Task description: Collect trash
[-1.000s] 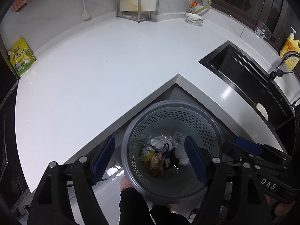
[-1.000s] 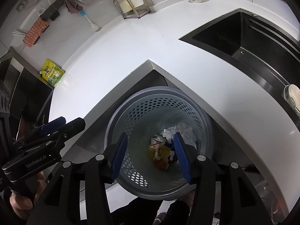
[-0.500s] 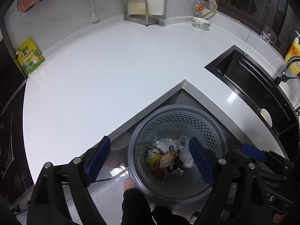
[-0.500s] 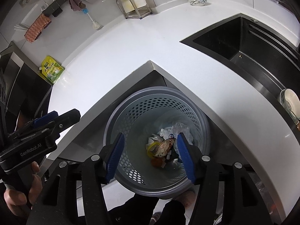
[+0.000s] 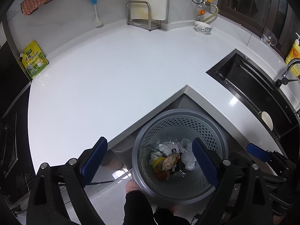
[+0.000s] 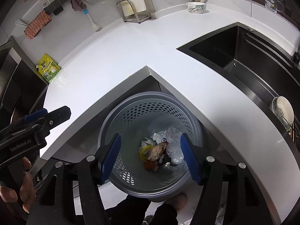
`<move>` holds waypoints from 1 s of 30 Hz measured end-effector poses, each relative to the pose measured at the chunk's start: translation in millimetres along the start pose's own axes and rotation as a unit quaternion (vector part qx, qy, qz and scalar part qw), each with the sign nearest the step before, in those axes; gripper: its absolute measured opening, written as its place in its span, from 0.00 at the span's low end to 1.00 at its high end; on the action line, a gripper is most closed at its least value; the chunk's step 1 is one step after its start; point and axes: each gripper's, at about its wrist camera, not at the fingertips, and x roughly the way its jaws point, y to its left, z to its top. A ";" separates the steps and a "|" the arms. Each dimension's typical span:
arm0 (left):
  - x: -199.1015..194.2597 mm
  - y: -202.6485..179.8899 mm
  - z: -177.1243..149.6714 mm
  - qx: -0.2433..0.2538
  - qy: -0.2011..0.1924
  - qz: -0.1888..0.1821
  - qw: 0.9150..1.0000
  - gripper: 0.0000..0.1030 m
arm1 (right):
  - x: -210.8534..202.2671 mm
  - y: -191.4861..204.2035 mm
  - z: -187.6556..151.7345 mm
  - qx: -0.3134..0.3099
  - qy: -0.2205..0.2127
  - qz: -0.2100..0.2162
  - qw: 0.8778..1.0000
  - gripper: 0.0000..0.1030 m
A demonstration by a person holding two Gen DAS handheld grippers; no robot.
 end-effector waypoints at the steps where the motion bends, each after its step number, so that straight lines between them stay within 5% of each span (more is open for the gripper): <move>1: 0.2 -0.1 -0.2 -0.001 0.000 0.000 1.000 0.88 | 0.0 -0.3 -0.2 0.001 0.001 0.000 1.000 0.62; 30: -9.2 2.7 3.5 0.004 -0.010 0.015 1.000 0.92 | -9.1 -1.0 3.4 0.003 -0.011 -0.008 1.000 0.62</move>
